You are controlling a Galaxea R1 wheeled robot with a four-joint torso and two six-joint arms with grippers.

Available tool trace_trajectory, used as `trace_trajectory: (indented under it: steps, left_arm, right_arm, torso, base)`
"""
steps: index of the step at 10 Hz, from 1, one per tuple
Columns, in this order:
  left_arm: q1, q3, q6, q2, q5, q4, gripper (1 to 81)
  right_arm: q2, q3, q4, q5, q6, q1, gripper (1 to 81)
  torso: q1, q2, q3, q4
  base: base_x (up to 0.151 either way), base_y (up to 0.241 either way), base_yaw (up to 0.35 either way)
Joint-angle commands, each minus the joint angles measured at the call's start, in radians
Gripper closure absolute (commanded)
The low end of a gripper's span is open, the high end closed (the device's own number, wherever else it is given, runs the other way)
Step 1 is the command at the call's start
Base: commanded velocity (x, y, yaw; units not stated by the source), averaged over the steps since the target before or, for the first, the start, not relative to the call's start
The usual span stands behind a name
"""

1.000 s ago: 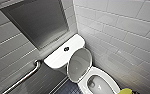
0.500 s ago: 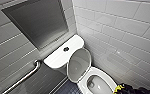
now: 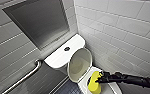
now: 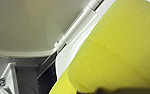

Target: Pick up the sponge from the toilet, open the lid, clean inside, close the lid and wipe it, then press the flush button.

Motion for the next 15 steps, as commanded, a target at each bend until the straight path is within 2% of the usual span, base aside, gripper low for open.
trace_trajectory:
  steps: [1, 3, 4, 5, 6, 7, 8, 9, 10, 11, 13, 15]
  left_arm:
    - [0.028, -0.001, 0.005, -0.006, 0.088, 0.000, 1.0]
    - [0.026, -0.001, 0.005, -0.005, 0.088, 0.000, 1.0]
    - [0.026, -0.001, 0.006, -0.005, 0.088, 0.000, 1.0]
    - [0.028, -0.001, 0.006, -0.005, 0.088, 0.000, 1.0]
    - [0.026, -0.001, 0.006, -0.005, 0.088, 0.000, 1.0]
    - [0.026, -0.001, 0.006, -0.005, 0.088, 0.000, 1.0]
    - [0.026, -0.001, 0.005, -0.005, 0.088, 0.000, 1.0]
    - [0.026, -0.001, 0.006, -0.005, 0.088, 0.000, 1.0]
    - [0.026, -0.001, 0.006, -0.005, 0.088, 0.000, 1.0]
    - [0.026, -0.001, 0.006, -0.005, 0.088, 0.000, 1.0]
    - [0.026, -0.001, 0.006, -0.005, 0.088, 0.000, 1.0]
    - [0.026, -0.001, 0.006, -0.008, 0.088, 0.000, 1.0]
  right_arm:
    - [-0.049, 0.026, 0.018, -0.086, 0.004, 0.198, 81.1]
    - [-0.034, 0.011, 0.021, -0.081, 0.004, 0.203, 81.1]
    - [-0.026, 0.003, 0.022, -0.078, 0.005, 0.198, 81.1]
    - [-0.018, 0.002, 0.024, -0.073, 0.006, 0.192, 81.1]
    - [-0.002, 0.000, 0.024, -0.069, 0.006, 0.183, 81.1]
    - [0.021, -0.006, 0.022, -0.069, 0.006, 0.176, 81.1]
    - [0.046, -0.008, 0.024, -0.069, 0.006, 0.176, 81.1]
    - [0.075, -0.014, 0.024, -0.067, 0.006, 0.169, 81.1]
    - [0.103, -0.029, 0.024, -0.067, 0.017, 0.158, 81.1]
    - [0.121, -0.037, 0.024, -0.063, 0.056, 0.137, 81.1]
    - [0.117, -0.035, 0.016, 0.173, 0.231, 0.022, 81.1]
    - [0.121, -0.040, -0.002, 0.180, 0.236, -0.008, 81.1]
  torso:
    - [0.000, 0.000, 0.000, 0.000]
    - [0.000, 0.000, 0.000, 0.100]
    - [0.000, 0.000, 0.000, 0.114]
    - [0.000, 0.000, 0.000, 0.142]
    - [0.000, 0.000, 0.000, 0.119]
    - [0.000, 0.000, 0.000, 0.118]
    - [0.000, 0.000, 0.000, 0.141]
    - [0.000, 0.000, 0.000, 0.156]
    - [0.001, 0.000, 0.000, 0.157]
    - [0.001, 0.001, 0.000, 0.157]
    - [0.002, 0.001, 0.000, 0.157]
    - [0.002, 0.001, 0.000, 0.157]
  base:
    - [0.000, 0.000, 0.000]
    - [0.000, 0.000, 0.000]
    - [0.000, 0.000, 0.000]
    - [0.000, 0.000, 0.000]
    - [0.000, 0.000, 0.000]
    - [0.000, 0.000, 0.000]
    - [0.000, 0.000, 0.000]
    - [0.000, 0.000, 0.000]
    - [0.000, 0.000, 0.000]
    - [0.000, 0.000, 0.000]
    - [0.000, 0.000, 0.000]
    - [0.000, 0.000, 0.000]
